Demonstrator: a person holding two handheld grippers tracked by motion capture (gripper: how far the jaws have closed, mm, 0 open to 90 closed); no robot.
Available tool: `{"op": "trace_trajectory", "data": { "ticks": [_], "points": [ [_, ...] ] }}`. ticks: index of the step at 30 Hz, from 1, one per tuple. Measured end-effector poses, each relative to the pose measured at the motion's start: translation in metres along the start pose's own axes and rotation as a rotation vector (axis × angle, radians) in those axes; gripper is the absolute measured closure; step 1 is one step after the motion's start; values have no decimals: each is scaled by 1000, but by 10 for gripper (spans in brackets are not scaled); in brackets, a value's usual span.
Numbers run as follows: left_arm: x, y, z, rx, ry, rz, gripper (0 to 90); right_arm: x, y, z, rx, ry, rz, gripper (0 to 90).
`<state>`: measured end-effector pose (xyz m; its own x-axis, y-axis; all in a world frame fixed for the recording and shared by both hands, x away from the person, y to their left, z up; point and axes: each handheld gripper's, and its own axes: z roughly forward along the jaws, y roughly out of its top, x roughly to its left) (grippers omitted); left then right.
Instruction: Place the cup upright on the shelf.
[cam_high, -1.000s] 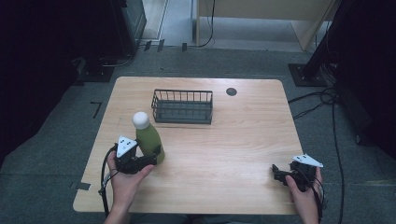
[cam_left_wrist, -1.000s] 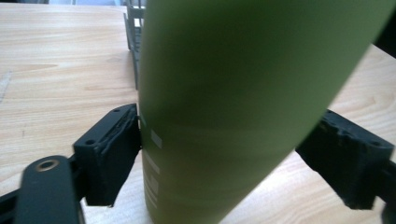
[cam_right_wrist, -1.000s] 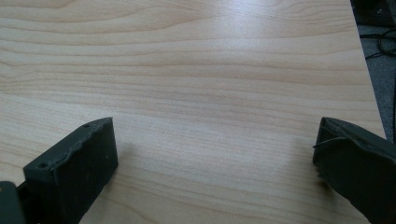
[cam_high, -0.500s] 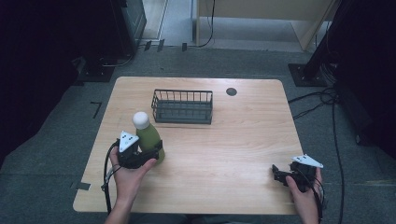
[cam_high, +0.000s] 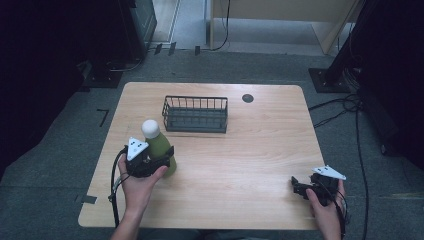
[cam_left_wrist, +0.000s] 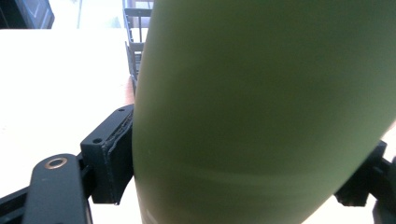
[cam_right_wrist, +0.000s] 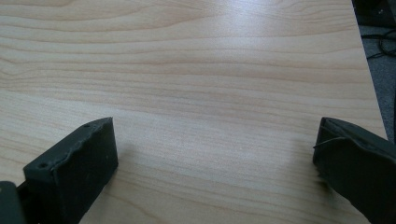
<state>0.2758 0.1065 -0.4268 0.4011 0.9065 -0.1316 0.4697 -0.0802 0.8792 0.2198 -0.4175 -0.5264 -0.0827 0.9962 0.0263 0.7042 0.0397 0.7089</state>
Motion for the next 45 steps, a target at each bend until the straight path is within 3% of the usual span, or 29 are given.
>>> {"op": "trace_trajectory", "data": {
  "ticks": [7,14,19,32,45],
  "points": [
    [-1,0,0,-8,14,10,198,0,0,0,0,0,0,0],
    [4,2,0,-27,-2,-1,208,0,0,0,0,0,0,0],
    [2,6,-1,-48,-1,19,210,0,0,0,-1,0,1,0],
    [1,35,4,-89,-6,38,211,0,0,0,-2,0,1,0],
    [8,62,13,-110,-11,26,212,0,0,0,-1,1,2,0]
  ]
}}
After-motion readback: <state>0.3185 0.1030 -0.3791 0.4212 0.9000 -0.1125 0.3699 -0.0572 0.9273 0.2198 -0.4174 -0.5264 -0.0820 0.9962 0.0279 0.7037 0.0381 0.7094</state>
